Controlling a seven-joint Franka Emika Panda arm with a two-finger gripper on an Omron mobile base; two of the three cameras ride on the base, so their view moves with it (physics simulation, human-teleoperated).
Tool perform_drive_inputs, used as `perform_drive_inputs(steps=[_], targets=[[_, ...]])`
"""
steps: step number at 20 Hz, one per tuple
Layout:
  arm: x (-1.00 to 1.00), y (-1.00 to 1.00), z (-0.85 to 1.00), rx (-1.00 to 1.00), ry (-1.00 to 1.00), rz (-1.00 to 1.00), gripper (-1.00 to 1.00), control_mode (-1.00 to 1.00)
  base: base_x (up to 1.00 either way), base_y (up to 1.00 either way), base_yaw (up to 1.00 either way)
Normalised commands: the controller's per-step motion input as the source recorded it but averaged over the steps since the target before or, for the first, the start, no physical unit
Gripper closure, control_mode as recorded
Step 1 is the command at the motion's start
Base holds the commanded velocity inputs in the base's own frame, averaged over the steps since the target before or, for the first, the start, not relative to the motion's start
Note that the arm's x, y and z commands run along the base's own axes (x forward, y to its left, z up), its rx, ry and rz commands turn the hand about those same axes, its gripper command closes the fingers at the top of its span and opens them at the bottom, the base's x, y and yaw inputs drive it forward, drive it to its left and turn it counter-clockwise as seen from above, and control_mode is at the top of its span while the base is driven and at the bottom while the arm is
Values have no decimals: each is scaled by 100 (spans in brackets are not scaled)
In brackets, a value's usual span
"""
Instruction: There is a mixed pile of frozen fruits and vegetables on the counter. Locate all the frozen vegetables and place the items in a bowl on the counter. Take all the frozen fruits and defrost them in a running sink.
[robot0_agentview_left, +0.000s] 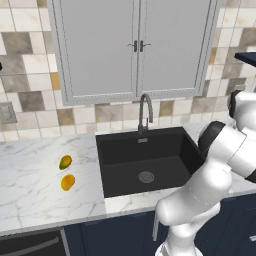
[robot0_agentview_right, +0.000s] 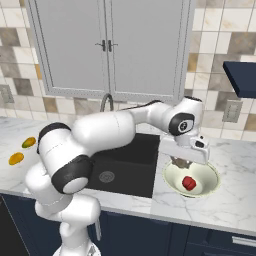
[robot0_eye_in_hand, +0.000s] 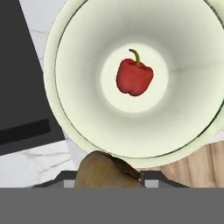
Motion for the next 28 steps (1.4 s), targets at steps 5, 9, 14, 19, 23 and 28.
perform_drive_inputs(steps=[5,9,14,19,23,28], targets=[[10,-14,-31,0,-7,1,100,-100,0,0,0],[18,-4,-35,-3,-8,4,100,-100,0,0,0],[15,-6,-31,-5,-4,4,100,-100,0,0,0],[6,-8,-24,-2,-1,2,100,-100,0,0,0],[2,-3,-15,0,0,1,100,-100,0,0,0],[2,-1,-13,0,0,0,-100,-100,0,0,0]])
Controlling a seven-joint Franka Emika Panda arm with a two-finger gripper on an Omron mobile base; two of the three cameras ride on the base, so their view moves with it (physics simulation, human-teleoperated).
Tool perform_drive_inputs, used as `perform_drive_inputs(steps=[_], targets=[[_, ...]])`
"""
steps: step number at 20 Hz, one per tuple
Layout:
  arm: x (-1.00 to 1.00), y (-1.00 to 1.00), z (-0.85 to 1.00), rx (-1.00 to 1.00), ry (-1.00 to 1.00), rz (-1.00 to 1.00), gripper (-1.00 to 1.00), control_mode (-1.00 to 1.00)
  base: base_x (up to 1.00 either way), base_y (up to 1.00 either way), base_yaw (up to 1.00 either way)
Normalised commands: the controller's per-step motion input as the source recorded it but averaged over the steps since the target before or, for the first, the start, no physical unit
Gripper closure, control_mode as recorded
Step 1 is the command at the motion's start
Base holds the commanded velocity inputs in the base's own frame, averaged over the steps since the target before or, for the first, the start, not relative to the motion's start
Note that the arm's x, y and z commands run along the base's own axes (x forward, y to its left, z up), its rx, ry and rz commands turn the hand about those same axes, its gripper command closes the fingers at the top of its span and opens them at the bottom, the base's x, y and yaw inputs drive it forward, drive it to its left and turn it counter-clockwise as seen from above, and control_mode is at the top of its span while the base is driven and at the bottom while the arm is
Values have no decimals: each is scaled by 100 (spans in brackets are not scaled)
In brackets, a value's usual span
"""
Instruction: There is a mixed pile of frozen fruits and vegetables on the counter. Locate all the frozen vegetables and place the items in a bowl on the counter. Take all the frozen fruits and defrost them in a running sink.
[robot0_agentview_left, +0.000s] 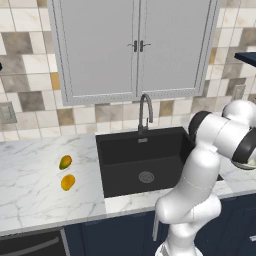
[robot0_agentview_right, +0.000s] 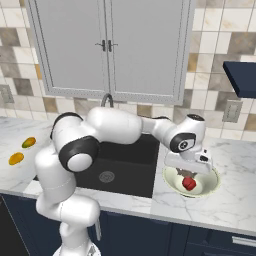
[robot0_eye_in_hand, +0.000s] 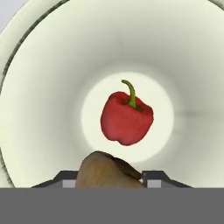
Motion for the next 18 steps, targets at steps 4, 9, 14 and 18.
perform_drive_inputs(steps=[4,9,14,18], targets=[[3,-4,-11,0,0,0,-100,-100,0,0,0],[3,-4,-7,0,0,0,-100,-100,0,0,0],[5,4,6,0,3,0,-100,-100,0,0,0],[0,21,42,3,0,0,-100,-100,0,0,0]])
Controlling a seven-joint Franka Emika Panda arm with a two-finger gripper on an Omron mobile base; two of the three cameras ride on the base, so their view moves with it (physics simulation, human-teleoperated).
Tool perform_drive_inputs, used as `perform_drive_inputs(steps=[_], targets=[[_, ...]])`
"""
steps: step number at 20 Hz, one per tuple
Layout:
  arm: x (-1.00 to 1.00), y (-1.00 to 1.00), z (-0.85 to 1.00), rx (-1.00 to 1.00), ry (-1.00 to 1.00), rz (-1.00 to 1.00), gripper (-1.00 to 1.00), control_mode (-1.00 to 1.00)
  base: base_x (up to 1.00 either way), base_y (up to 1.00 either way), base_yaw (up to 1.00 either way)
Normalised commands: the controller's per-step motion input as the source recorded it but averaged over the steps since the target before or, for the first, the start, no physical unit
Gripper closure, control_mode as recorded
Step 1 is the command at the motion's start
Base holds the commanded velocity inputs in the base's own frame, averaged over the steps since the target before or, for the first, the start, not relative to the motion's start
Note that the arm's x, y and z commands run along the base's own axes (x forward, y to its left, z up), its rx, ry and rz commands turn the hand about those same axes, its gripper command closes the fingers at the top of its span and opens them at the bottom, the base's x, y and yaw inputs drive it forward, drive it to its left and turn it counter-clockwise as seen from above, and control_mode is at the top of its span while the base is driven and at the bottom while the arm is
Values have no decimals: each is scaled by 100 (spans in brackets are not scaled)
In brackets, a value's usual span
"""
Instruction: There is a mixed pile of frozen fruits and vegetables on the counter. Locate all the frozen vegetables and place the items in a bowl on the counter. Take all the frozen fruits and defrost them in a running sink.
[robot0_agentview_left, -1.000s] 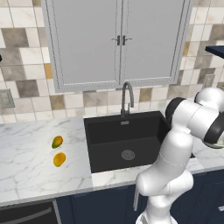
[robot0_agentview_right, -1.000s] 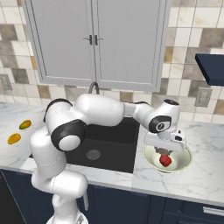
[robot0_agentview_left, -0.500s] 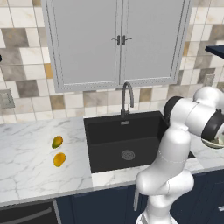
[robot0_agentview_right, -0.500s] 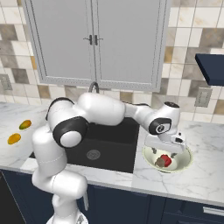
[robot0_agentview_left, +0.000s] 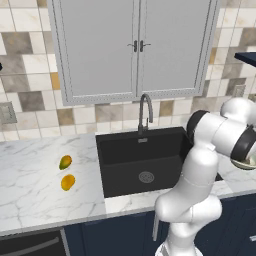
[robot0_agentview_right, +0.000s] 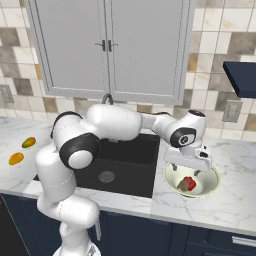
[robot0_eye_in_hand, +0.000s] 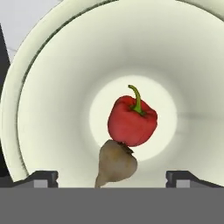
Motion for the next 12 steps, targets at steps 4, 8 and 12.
perform_drive_inputs(steps=[4,8,12], targets=[[-1,25,47,3,-2,0,-100,-100,0,0,0],[-2,43,29,0,-4,0,-100,-100,0,0,0],[-3,55,22,0,-6,0,-100,-100,0,0,0]])
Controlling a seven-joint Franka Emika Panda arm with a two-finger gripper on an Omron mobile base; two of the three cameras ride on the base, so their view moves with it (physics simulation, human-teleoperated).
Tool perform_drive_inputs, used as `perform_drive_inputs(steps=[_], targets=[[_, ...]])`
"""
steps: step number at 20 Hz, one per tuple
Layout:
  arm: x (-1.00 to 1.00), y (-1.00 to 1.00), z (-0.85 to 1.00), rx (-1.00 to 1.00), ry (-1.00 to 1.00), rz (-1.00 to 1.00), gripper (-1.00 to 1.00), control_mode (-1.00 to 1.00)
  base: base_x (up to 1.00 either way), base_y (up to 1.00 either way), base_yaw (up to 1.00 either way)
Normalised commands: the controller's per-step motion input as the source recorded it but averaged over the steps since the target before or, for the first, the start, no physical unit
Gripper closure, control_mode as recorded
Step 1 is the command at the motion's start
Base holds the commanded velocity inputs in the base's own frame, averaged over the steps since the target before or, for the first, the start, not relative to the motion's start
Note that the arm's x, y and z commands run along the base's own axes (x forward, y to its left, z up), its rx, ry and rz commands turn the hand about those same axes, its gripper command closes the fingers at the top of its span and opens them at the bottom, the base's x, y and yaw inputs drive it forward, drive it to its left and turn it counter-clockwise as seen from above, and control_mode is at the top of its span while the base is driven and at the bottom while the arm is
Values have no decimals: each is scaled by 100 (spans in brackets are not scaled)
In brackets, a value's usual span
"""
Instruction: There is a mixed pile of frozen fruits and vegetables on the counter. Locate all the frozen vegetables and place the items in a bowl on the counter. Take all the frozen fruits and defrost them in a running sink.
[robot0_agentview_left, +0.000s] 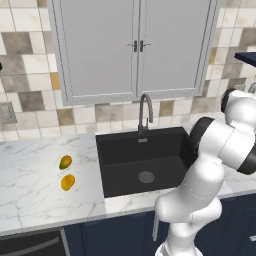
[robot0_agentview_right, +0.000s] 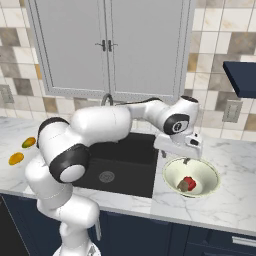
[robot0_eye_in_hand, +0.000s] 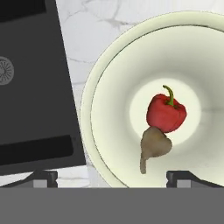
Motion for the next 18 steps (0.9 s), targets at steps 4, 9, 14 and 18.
perform_drive_inputs(steps=[4,9,14,18], targets=[[-8,56,20,0,-5,0,-100,-100,0,0,0],[-19,62,1,-3,-7,1,-100,-100,0,0,0],[-19,62,-1,-4,-6,0,-100,-100,0,0,0],[-9,62,-7,-5,-3,0,-100,-100,0,0,0]])
